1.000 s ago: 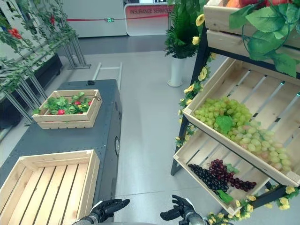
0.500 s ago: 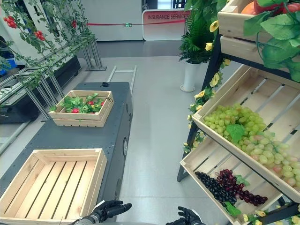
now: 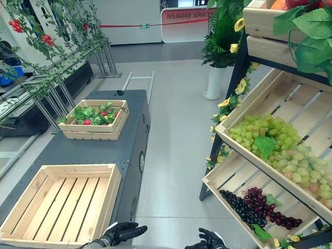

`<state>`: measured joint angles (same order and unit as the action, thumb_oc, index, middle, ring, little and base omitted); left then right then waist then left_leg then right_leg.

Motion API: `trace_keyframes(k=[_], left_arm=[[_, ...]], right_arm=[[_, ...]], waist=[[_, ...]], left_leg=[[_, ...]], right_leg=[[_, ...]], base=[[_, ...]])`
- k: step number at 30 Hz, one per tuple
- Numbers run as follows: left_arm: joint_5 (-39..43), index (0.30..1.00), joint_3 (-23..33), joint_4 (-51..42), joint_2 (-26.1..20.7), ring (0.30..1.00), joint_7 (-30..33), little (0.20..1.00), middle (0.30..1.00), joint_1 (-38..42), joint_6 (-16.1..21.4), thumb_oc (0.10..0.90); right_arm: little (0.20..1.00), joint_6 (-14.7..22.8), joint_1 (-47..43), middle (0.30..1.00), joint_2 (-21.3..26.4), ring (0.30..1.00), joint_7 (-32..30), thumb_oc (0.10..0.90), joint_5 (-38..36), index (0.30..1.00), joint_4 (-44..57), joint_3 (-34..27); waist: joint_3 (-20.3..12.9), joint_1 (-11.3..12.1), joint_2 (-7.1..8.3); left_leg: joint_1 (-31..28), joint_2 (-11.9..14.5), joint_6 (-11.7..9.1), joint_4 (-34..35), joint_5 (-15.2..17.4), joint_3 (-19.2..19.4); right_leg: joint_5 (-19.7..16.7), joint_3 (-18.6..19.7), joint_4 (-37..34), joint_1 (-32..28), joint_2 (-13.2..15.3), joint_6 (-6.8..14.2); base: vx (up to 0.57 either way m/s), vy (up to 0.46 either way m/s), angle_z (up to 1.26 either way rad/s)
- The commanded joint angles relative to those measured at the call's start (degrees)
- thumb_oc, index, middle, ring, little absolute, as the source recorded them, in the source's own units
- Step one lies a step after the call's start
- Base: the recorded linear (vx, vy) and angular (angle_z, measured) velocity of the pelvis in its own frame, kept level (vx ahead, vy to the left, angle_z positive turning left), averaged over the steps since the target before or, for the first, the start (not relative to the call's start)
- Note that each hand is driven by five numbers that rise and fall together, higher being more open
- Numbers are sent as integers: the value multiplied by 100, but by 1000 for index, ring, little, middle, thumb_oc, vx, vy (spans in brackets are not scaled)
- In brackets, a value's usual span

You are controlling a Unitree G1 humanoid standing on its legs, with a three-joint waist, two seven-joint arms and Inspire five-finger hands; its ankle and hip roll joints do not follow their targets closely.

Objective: Pick up the fruits from the basket on one side to the basket on the other side

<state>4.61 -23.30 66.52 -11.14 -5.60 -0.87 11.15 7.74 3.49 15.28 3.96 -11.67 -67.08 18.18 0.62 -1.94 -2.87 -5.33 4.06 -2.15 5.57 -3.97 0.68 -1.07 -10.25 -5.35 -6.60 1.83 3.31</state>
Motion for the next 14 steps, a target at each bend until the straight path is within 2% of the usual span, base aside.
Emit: trace_keyframes(k=[1, 4, 7, 14], left_arm=[[-201, 900, -96, 270, 27, 900, -88, 900, 900, 521, 249, 800], [-540, 900, -117, 348, 33, 900, 79, 900, 900, 528, -53, 800], [-571, 900, -140, 404, 41, 900, 124, 900, 900, 546, -179, 800], [-565, 900, -132, 447, 66, 900, 203, 900, 900, 541, -274, 800]], right_arm=[[900, 292, -511, 900, -377, 900, 300, 800, 34, 900, -195, -150], [900, 298, -526, 900, -413, 900, 353, 800, 14, 900, -218, -115], [900, 286, -549, 900, -420, 900, 351, 800, 13, 900, -231, -96], [900, 286, -532, 900, -445, 900, 332, 800, -4, 900, -282, -81]], waist=[[395, 130, 266], [378, 123, 277], [368, 110, 282], [362, 110, 268]], left_leg=[[-386, -640, 340, -57, 957, 243], [-414, -639, 341, -57, 965, 260], [-415, -636, 338, -57, 965, 267], [-418, -643, 339, -57, 962, 257]], right_leg=[[503, 87, 144, -245, -80, 14], [492, 103, 129, -269, -81, 20], [483, 122, 116, -267, -88, 20], [470, 109, 86, -287, -83, 18]], base=[[0, 0, 0], [11, 0, 0], [0, 0, 0], [0, 0, 0]])
